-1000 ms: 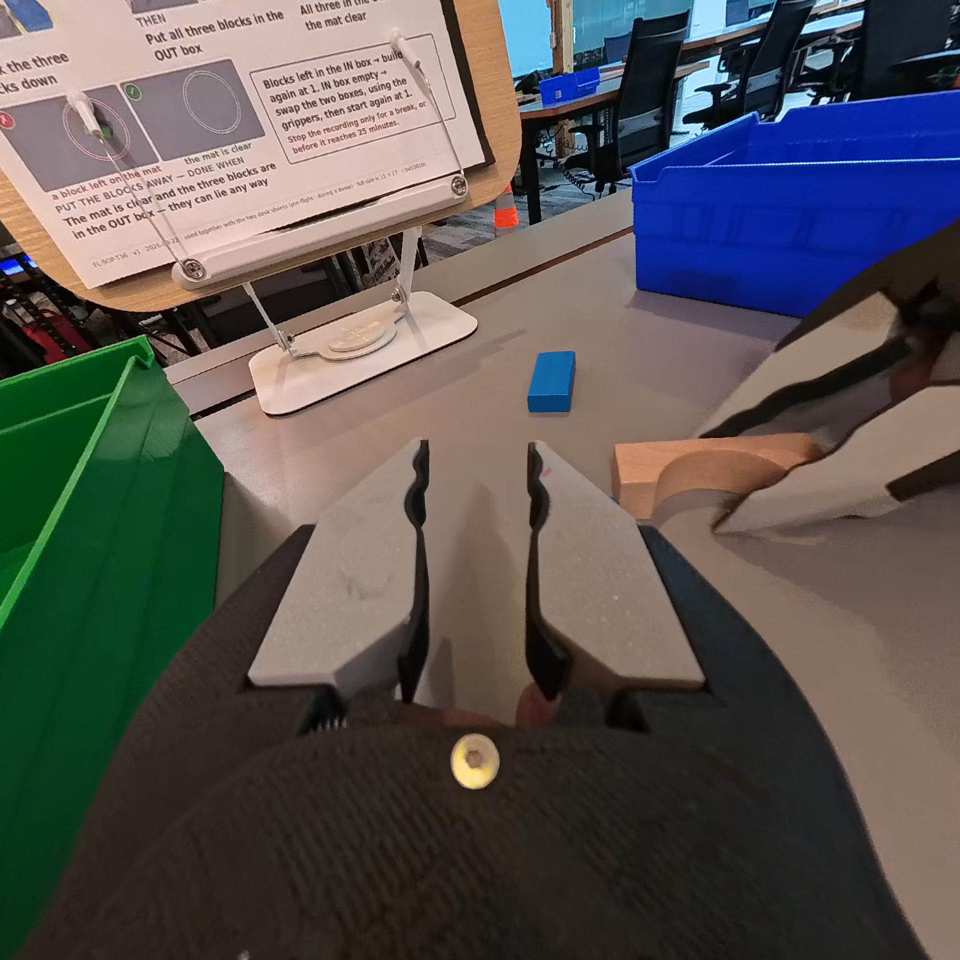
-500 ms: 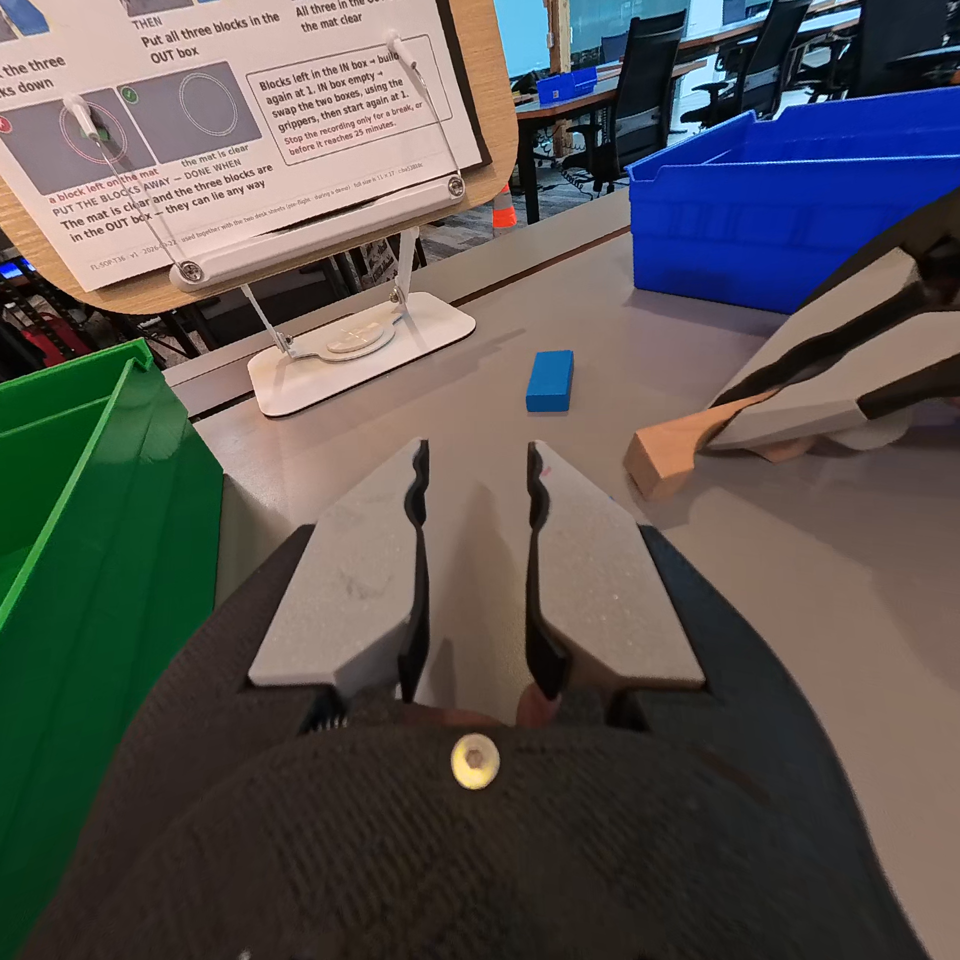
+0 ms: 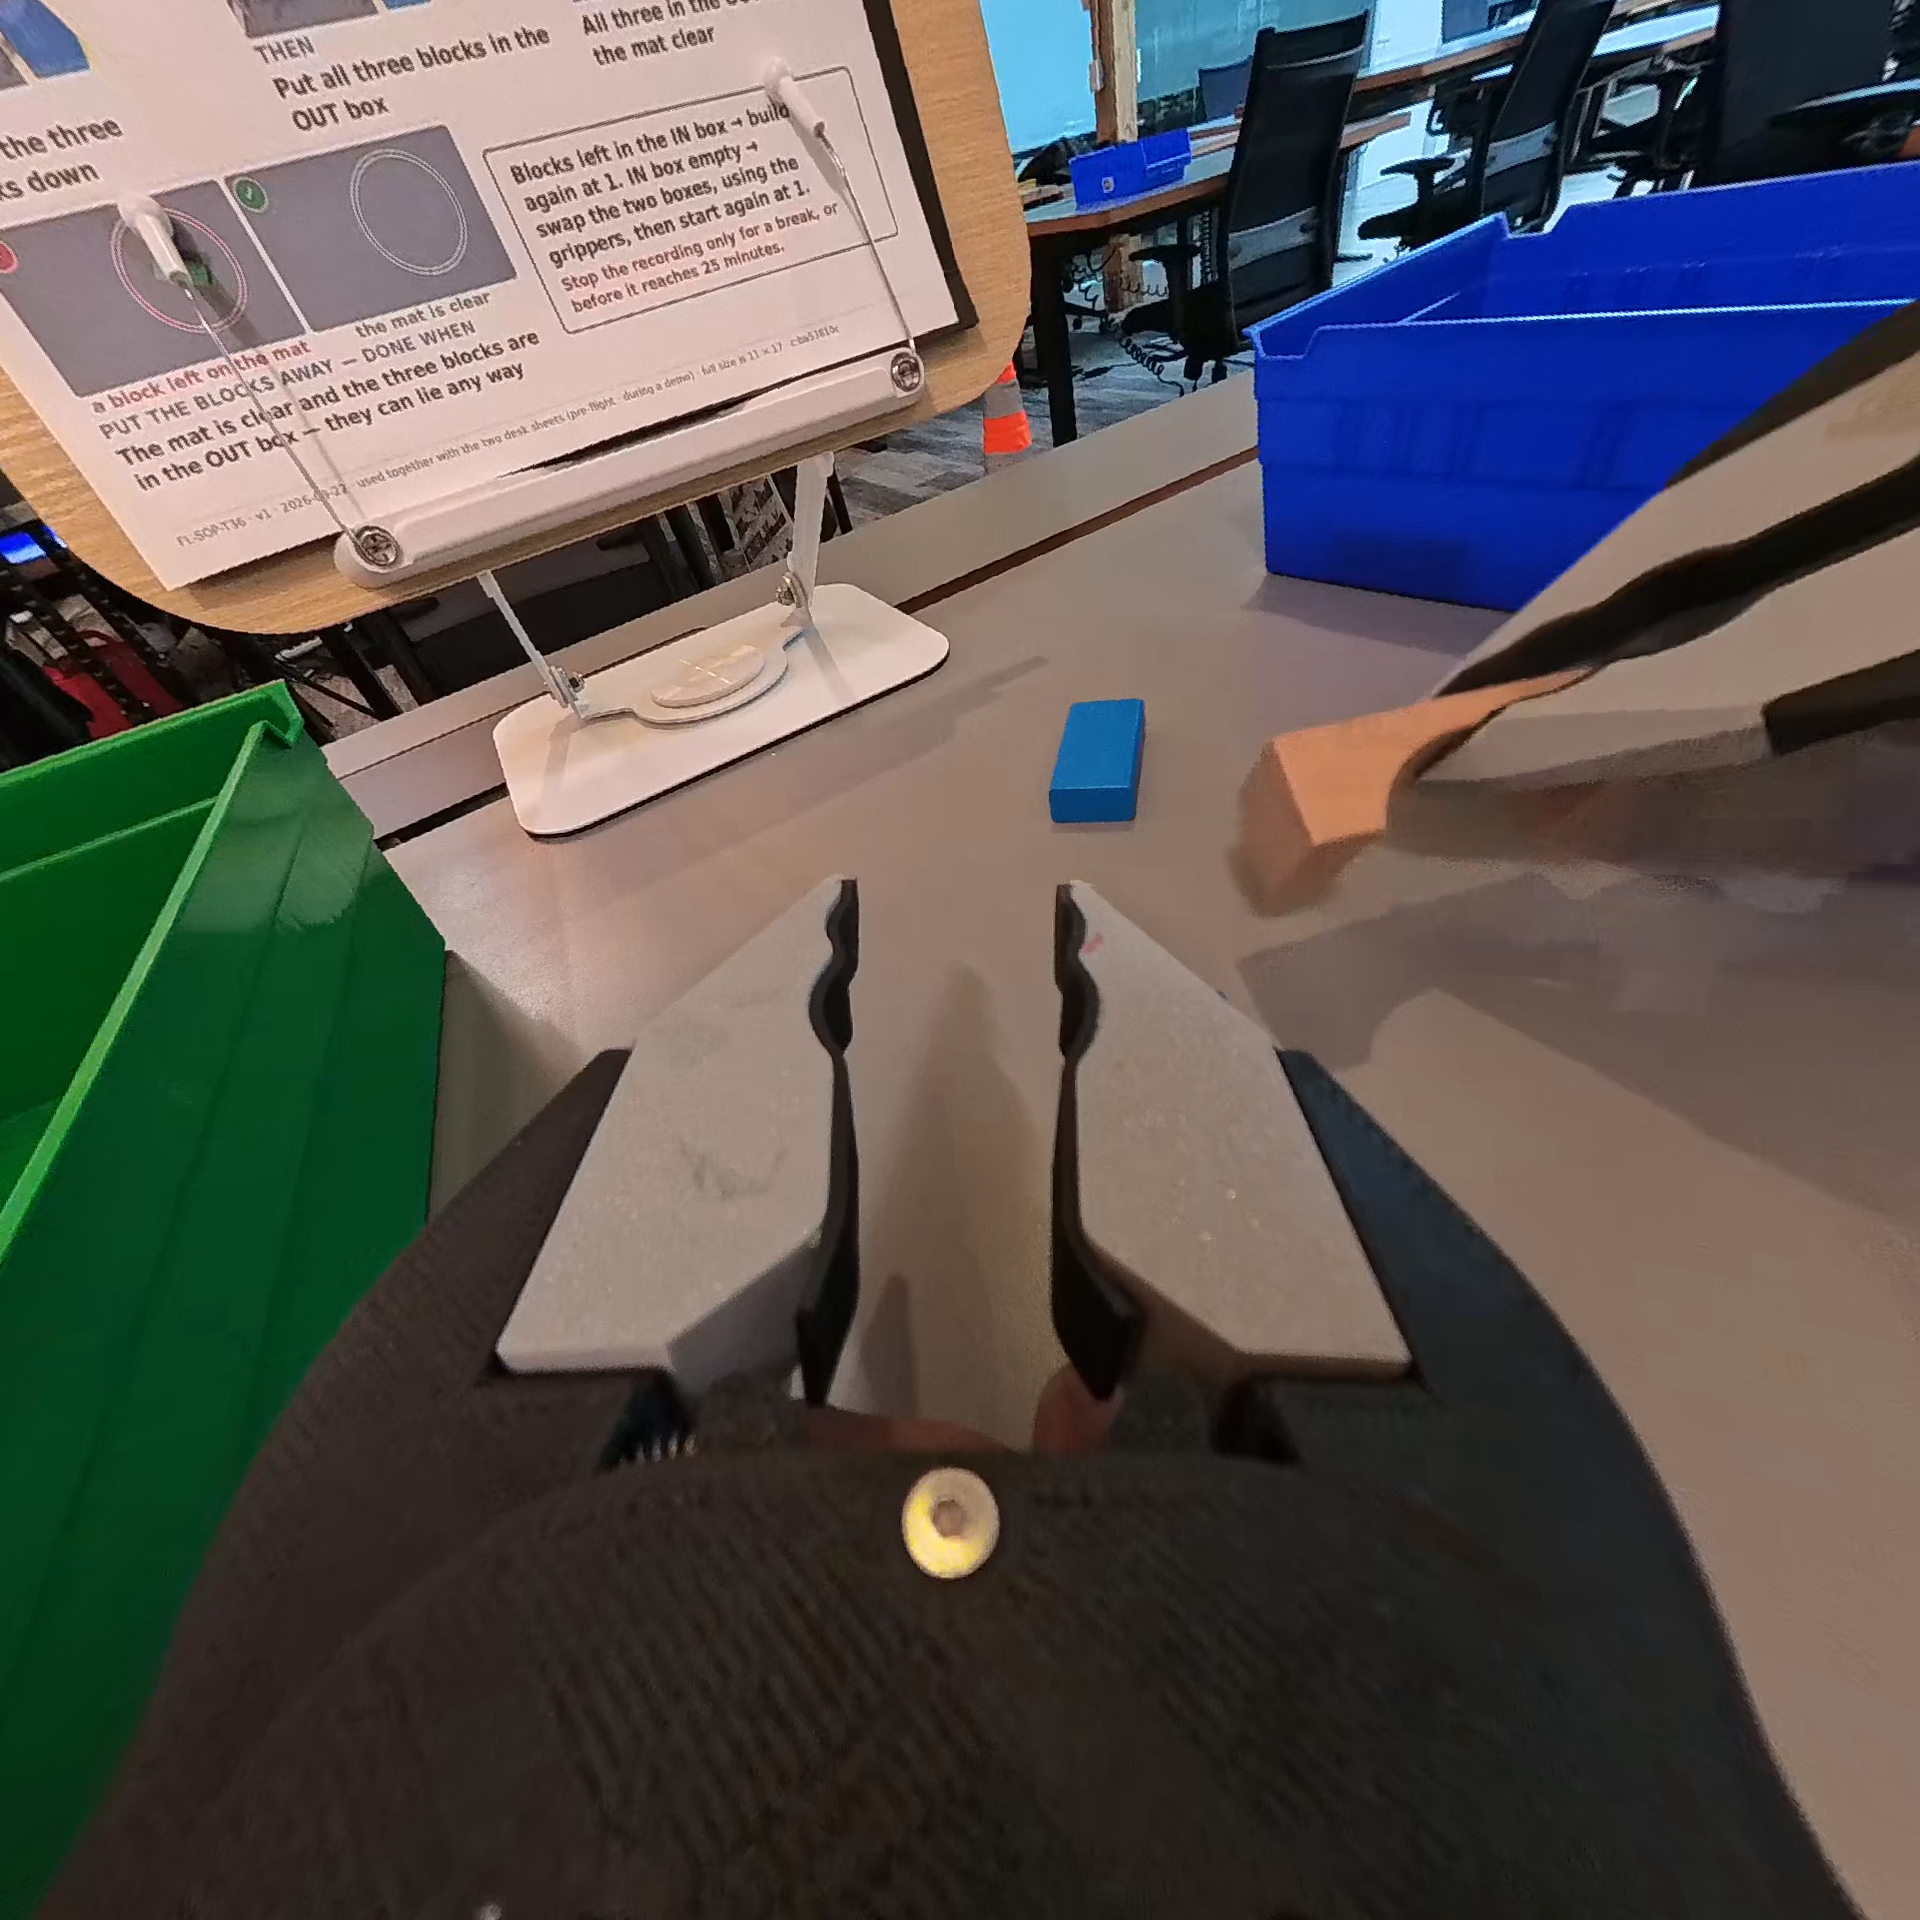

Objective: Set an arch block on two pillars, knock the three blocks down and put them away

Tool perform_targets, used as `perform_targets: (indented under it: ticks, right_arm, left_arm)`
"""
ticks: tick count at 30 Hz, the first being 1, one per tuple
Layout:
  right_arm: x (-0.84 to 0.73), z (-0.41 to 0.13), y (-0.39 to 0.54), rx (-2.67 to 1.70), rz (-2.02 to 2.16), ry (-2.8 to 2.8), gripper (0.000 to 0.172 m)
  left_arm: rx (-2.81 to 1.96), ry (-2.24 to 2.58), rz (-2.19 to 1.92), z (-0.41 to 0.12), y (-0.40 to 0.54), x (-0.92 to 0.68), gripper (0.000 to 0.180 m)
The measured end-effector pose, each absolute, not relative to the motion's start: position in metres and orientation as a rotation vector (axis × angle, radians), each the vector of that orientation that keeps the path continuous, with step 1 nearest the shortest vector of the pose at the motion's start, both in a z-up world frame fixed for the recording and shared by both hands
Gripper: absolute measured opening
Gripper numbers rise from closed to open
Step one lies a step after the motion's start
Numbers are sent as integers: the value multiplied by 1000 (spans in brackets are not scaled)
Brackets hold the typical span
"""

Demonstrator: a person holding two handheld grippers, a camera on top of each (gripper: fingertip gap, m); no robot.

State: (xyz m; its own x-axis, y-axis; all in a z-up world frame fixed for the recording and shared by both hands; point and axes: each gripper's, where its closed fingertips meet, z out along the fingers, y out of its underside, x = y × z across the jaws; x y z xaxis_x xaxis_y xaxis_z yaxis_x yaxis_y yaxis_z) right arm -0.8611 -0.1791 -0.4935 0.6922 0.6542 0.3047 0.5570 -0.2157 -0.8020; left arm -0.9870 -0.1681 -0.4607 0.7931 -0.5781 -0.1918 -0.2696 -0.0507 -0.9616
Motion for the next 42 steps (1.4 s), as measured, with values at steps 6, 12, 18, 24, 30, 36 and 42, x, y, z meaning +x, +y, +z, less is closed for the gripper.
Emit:
perform_targets:
  ticks: [6,12,18,24,30,36,42]
  right_arm:
    - [-848,-435,-188,-1704,48,-806,13]
    - [-803,-392,-197,-1701,96,-687,13]
    - [-699,-355,-207,-1726,21,-455,13]
    - [-640,-401,-198,-1936,66,-316,12]
    - [-636,-434,-183,-2030,68,-289,17]
    - [-708,-390,-203,-1870,254,-447,23]
    - [-869,-404,-255,-1778,804,-854,52]
  left_arm:
    - [-1646,684,-286,-461,-168,-987,35]
    - [-1673,705,-291,-466,-166,-984,37]
    - [-1672,694,-301,-465,-166,-985,37]
    - [-1659,689,-299,-463,-167,-986,37]
    - [-1666,685,-315,-464,-167,-986,38]
    - [-1666,694,-308,-464,-167,-985,38]
    - [-1653,693,-293,-463,-168,-986,38]
